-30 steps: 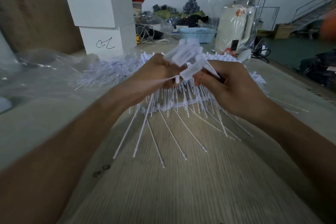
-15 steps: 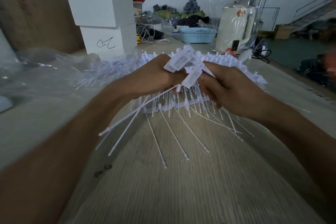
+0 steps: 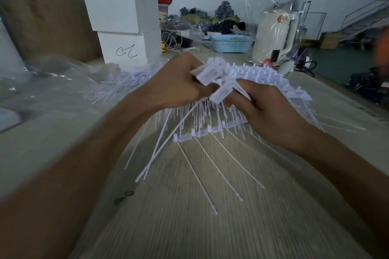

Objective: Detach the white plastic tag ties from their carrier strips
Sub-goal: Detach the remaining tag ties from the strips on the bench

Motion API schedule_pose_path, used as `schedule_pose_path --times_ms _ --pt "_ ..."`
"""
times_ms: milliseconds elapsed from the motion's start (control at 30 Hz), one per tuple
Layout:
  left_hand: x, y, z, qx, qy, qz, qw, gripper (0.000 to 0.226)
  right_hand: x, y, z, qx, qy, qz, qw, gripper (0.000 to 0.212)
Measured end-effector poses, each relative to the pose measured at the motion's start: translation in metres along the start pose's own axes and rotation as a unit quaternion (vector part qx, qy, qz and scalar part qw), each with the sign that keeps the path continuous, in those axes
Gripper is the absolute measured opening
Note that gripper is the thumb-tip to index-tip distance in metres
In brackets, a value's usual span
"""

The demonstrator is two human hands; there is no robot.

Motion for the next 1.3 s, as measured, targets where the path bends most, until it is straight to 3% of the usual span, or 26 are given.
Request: schedule_pose_path --times_ms 133,267,433,567,700,800,967,1133,1300 --pt "-0.009 0.004 0.000 0.072 0.009 -0.065 0.995 0.047 0.006 -0.004 -0.002 0.010 -0.084 -0.126 0.988 0.039" --pt "-0.007 0.003 -0.004 0.131 0.014 -0.031 0.991 0.047 0.018 -0.005 0.000 0.031 -0.185 -0.339 0.922 0.034" --pt "-0.005 -0.016 -0.004 0.044 0.029 0.035 0.998 0.023 0.027 -0.016 0.005 0.062 -0.273 -0.344 0.896 0.032" --pt "0.001 -0.022 -0.004 0.066 0.017 0.101 0.993 0.008 0.020 -0.023 0.007 0.045 -0.299 -0.401 0.865 0.039" --pt "0.003 -0.018 -0.002 0.107 0.007 0.117 0.987 0.014 0.016 -0.022 0.005 0.036 -0.281 -0.426 0.859 0.030" --pt "0.001 -0.022 -0.002 0.085 0.029 0.052 0.995 0.033 0.018 -0.017 0.003 0.054 -0.272 -0.454 0.847 0.028" --pt "-0.001 -0.025 -0.003 0.088 0.092 0.119 0.985 0.053 0.014 -0.012 0.002 0.061 -0.234 -0.388 0.889 0.028" --pt "-0.008 -0.022 -0.003 0.056 0.126 0.180 0.974 0.047 -0.007 0.008 -0.003 0.068 -0.053 -0.128 0.988 0.025" --pt "-0.009 -0.023 -0.005 0.013 0.131 0.283 0.950 0.030 -0.021 0.021 -0.002 0.076 0.073 0.047 0.993 0.008"
Point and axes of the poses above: each hand's wrist, its own z-axis away from the middle knuckle, its own y-axis out of the back of the hand, x = y × z, the point moved 5 cm from there along -z, towards the middle knuckle
